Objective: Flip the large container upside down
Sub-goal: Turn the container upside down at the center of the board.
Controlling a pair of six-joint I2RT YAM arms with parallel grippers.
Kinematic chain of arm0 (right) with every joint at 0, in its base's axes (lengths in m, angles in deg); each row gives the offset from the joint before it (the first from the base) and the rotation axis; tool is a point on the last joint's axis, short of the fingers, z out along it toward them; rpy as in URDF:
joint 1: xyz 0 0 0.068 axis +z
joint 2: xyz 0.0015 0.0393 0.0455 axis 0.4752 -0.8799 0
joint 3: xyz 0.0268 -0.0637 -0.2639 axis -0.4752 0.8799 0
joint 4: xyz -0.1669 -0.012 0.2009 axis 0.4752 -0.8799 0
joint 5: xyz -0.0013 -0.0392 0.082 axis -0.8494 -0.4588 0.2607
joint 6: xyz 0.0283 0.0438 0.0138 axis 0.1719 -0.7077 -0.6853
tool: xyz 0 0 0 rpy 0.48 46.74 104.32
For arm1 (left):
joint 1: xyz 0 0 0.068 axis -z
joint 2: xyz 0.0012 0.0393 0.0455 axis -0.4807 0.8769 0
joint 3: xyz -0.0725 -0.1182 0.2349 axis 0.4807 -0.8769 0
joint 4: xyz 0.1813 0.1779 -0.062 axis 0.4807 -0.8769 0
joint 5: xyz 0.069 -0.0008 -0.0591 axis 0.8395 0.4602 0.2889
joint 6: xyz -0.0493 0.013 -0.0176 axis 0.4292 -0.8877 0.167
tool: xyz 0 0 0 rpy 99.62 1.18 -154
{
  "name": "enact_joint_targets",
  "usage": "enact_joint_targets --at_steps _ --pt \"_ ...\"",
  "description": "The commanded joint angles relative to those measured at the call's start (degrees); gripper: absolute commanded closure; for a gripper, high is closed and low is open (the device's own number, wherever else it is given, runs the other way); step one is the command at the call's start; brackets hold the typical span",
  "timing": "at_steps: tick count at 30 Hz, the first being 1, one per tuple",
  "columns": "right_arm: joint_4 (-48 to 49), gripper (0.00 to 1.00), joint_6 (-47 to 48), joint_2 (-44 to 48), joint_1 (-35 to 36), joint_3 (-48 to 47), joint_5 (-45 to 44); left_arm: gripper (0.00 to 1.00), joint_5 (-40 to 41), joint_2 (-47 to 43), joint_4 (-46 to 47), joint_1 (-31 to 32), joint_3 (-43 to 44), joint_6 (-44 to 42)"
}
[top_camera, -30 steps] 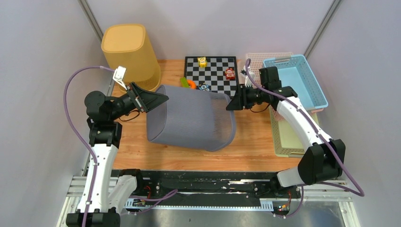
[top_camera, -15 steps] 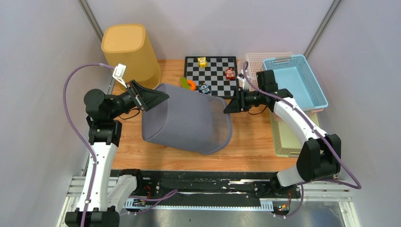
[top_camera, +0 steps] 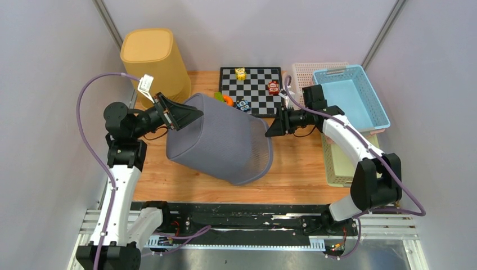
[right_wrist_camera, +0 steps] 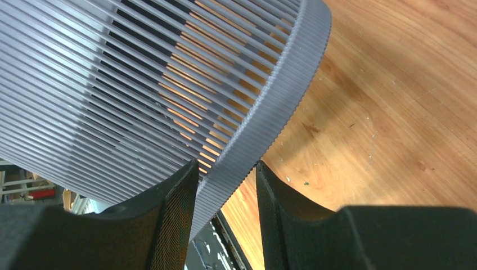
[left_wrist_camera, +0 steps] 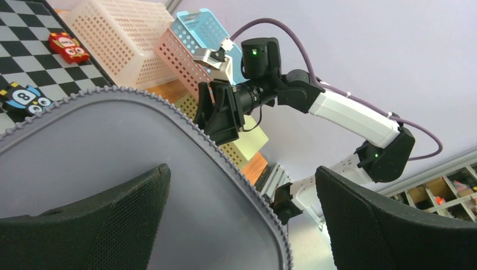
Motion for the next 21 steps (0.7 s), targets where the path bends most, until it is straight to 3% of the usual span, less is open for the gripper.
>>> enact_joint_targets --at_steps 1,13,21 --pt "-0.52 0.55 3.31 -1.68 0.84 1.72 0.07 0.0 -0.12 1.46 -2.01 2.97 2.21 -3.66" --pt "-0.54 0.56 5.65 -1.9 1.01 2.88 0.01 0.0 6.85 3.83 -12.72 13.64 4.86 -16.0" --pt "-0.54 0.56 6.26 -1.87 2.54 3.83 -0.49 0.0 8.93 5.7 -14.82 15.45 4.74 -19.65"
